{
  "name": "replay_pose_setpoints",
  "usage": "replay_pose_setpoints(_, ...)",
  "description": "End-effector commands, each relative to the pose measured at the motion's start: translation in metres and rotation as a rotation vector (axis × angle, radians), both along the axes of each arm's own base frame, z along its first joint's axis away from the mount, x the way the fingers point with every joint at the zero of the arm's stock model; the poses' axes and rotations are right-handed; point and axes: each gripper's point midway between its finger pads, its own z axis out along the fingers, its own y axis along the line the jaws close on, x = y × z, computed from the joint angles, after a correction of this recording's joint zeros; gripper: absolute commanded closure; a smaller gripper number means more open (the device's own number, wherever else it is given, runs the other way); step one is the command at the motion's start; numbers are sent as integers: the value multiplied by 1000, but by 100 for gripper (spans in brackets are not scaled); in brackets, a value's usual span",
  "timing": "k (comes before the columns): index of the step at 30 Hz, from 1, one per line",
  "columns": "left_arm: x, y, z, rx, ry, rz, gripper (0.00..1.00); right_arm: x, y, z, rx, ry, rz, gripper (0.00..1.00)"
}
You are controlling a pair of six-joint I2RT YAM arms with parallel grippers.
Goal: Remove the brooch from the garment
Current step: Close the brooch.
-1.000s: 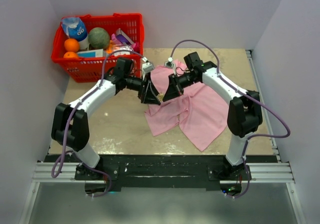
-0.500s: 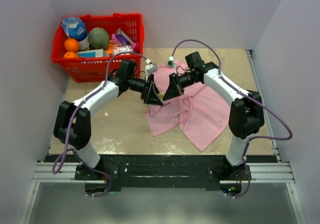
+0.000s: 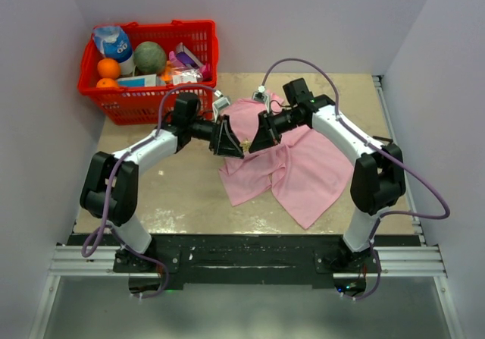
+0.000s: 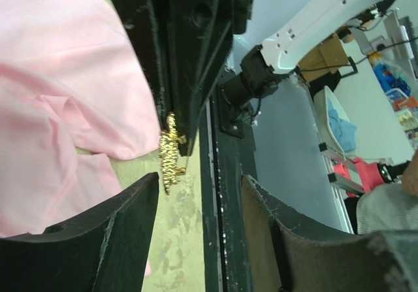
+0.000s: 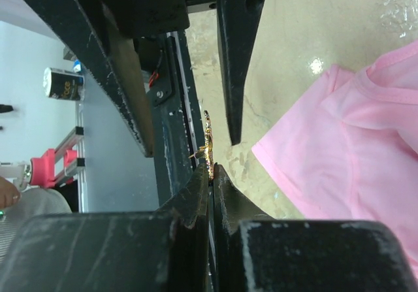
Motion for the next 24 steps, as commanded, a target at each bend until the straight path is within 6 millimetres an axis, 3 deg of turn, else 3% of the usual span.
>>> replay_pose_setpoints(1,21,1,11,23,-121,74,43,-3,-2,8,12,-33,2,100)
replay_pose_setpoints(10,22,-2,7,36,-96,74,50,1,-1,3,-6,-28,-22,100)
replay_pose_setpoints(18,20,-9,5,42,-88,64,43,8,-1,-2,-39,-27,-53,100)
replay_pose_setpoints(24,24,-11,3,42,-83,61,46,7,0,1,-27,-28,-45,100)
